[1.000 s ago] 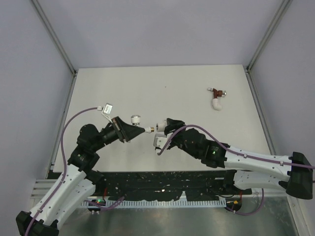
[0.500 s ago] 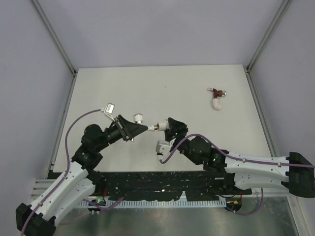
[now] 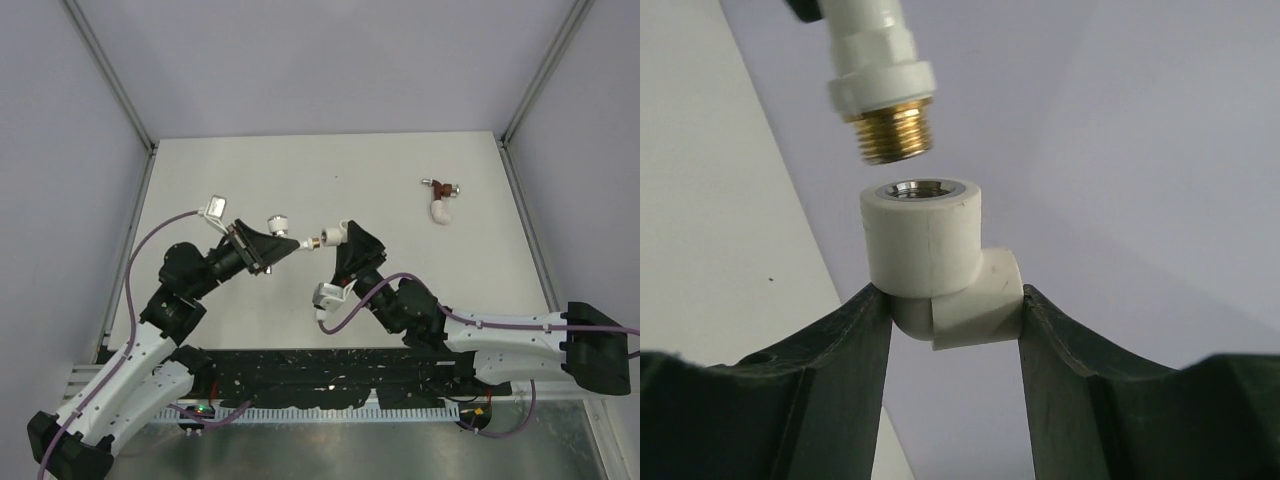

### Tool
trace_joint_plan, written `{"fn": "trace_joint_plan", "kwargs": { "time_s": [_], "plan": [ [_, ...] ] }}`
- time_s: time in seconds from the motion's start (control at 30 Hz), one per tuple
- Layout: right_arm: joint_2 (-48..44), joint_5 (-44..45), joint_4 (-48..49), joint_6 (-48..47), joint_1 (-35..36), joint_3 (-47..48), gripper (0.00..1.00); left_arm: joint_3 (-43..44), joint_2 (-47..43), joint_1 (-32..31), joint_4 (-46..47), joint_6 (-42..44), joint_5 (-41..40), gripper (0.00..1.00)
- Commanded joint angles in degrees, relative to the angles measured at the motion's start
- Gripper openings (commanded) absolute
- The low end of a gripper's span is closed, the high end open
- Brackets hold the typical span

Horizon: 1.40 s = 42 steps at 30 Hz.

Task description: Install the water faucets

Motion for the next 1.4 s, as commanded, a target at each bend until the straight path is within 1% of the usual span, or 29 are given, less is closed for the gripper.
{"fn": "trace_joint_plan", "kwargs": {
  "time_s": [0.0, 0.07, 0.13, 0.23, 0.33, 0.5, 0.97, 1.13, 1.37],
  "plan": [
    [2.4, 1.9, 13.4, -10.6, 0.3, 2.7, 0.06, 10.4, 2.1, 0.0, 0.6, 2.8, 0.8, 0.00],
    [2.1, 2.2, 13.0, -12.1, 0.1, 4.2, 0.05, 14.5, 4.2, 0.6, -2.6, 5.4, 1.8, 0.00],
    [1.6, 1.6, 12.7, -12.3, -0.4, 5.2, 0.05, 17.4, 5.9, 1.2, -4.3, 6.2, 2.7, 0.00],
    [0.9, 0.6, 10.6, -13.8, -1.2, 7.1, 0.05, 20.5, 8.8, 2.4, -4.5, 5.6, 5.2, 0.00],
    [1.2, 0.5, 11.8, -16.7, -2.0, 8.0, 0.05, 23.3, 11.5, 2.5, -5.4, 5.8, 6.9, 0.00],
    [1.9, 0.9, 12.2, -19.5, -2.3, 8.6, 0.05, 25.2, 14.8, 2.3, -4.2, 4.7, 9.2, 0.00],
    [4.0, -0.4, 14.7, -24.8, -2.3, 8.1, 0.05, 25.2, 15.9, 1.2, -4.8, 4.2, 8.3, 0.00],
    [4.4, -0.8, 14.5, -23.9, -2.3, 8.1, 0.06, 22.6, 15.3, 1.0, -0.2, 1.5, 6.7, 0.00],
    [4.9, -1.3, 12.4, -23.0, -2.3, 8.6, 0.06, 21.0, 15.8, 0.4, 4.0, -0.7, 6.7, 0.00]
  ]
}}
